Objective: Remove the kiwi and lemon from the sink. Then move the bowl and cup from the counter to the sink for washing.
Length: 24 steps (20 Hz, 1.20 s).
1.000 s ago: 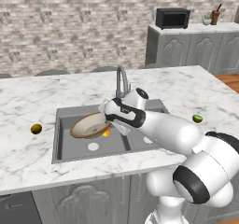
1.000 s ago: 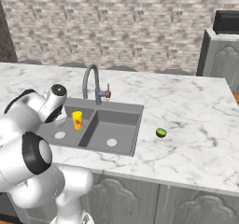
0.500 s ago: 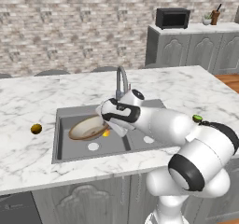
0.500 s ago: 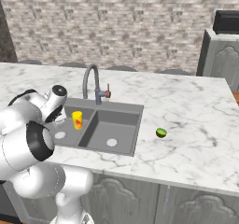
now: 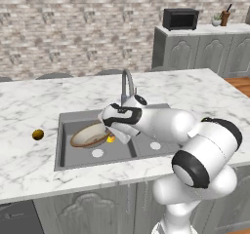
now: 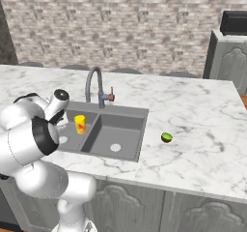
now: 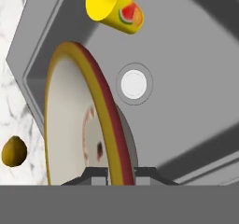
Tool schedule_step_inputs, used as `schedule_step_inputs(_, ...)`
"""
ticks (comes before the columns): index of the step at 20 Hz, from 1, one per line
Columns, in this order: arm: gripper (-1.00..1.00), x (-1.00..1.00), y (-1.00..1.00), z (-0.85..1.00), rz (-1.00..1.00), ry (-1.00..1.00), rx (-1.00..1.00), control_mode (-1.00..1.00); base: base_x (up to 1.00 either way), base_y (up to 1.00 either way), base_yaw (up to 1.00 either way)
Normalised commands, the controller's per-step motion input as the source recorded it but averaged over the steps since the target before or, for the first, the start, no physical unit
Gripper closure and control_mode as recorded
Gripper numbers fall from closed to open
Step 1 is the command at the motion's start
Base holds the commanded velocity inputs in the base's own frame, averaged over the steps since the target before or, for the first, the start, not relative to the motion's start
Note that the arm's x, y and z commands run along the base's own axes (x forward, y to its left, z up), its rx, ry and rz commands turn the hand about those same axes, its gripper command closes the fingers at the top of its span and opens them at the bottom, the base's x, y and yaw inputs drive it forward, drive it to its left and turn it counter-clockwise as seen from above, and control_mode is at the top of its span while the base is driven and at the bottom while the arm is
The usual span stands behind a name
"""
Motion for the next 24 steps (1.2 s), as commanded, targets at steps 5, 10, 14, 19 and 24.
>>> schedule_step_inputs(5,1.00,0.06,0.09,-0.10,0.00,0.00,0.01,-1.00,0.00,0.00,0.00)
schedule_step_inputs(10,1.00,0.07,0.08,-0.10,0.00,0.00,0.01,-1.00,0.00,0.00,0.00)
schedule_step_inputs(14,1.00,0.08,0.04,-0.12,0.00,0.01,0.01,-1.00,0.00,0.00,0.00)
schedule_step_inputs(19,1.00,0.10,0.05,-0.13,0.00,0.01,0.00,-1.00,0.00,0.00,0.00)
schedule_step_inputs(24,1.00,0.08,0.07,-0.12,0.00,0.01,0.00,-1.00,0.00,0.00,0.00)
